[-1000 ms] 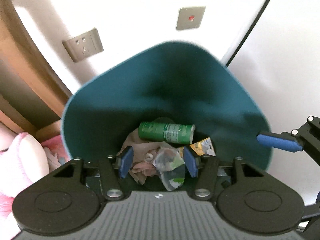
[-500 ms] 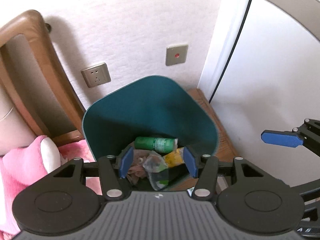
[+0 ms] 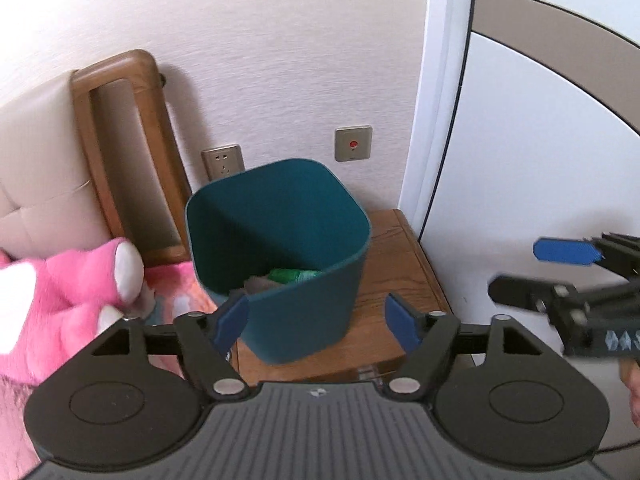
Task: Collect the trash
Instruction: 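Move both open tools back down toward the remaining floor trash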
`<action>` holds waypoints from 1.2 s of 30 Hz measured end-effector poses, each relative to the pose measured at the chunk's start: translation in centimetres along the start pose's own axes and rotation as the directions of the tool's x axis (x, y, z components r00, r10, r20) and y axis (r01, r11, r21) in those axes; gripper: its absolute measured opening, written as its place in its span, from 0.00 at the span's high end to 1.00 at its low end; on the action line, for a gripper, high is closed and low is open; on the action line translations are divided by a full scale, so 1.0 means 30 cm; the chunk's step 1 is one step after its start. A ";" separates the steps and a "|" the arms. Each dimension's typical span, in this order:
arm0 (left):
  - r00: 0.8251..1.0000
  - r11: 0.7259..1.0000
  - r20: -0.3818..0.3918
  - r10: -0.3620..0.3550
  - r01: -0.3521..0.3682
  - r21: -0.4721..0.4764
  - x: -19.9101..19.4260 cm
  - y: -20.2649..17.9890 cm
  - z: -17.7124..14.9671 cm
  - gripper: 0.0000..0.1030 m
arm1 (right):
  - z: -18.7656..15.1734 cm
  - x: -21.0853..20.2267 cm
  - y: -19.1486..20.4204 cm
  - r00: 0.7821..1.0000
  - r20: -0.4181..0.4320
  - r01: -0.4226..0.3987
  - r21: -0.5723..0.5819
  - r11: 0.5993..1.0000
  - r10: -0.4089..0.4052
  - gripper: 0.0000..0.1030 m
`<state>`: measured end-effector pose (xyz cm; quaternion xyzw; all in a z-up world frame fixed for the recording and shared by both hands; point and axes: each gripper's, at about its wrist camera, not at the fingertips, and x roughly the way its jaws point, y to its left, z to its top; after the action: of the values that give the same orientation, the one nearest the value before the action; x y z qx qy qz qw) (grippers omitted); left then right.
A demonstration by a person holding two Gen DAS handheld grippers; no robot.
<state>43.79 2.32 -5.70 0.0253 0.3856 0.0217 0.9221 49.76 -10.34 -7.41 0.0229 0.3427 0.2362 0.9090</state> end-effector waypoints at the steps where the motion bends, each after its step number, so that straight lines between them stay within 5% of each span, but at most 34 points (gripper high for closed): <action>1: 1.000 1.000 0.006 0.007 -0.007 -0.006 -0.009 -0.007 -0.022 0.24 | -0.015 -0.010 -0.010 1.000 0.009 0.003 0.001 1.000 -0.003 0.20; 10: 0.999 0.996 -0.039 -0.025 0.022 -0.082 0.010 0.000 -0.191 0.21 | -0.154 0.006 -0.103 0.999 0.003 0.034 0.111 0.993 -0.035 0.08; 15: 0.993 0.989 -0.082 -0.084 0.073 -0.127 0.130 0.040 -0.267 0.18 | -0.259 0.061 -0.140 0.997 -0.043 0.072 0.136 0.988 -0.067 0.03; 22: 0.980 0.981 -0.129 -0.153 0.134 -0.141 0.345 0.047 -0.439 0.02 | -0.495 0.193 -0.191 0.981 -0.167 0.131 0.177 0.975 -0.102 0.03; 28: 0.956 0.981 -0.229 -0.182 0.160 -0.114 0.588 0.003 -0.624 0.02 | -0.725 0.341 -0.256 0.950 -0.293 0.172 0.201 0.964 -0.108 0.03; 36: 0.902 0.983 -0.391 -0.181 0.162 -0.081 0.949 -0.097 -0.970 0.02 | -1.082 0.578 -0.374 0.892 -0.430 0.220 0.151 0.964 -0.136 0.05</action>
<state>43.11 1.98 -46.51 -0.0352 0.5646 -0.0457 0.8234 45.16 -16.47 -45.12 0.0295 0.5504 0.1163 0.8262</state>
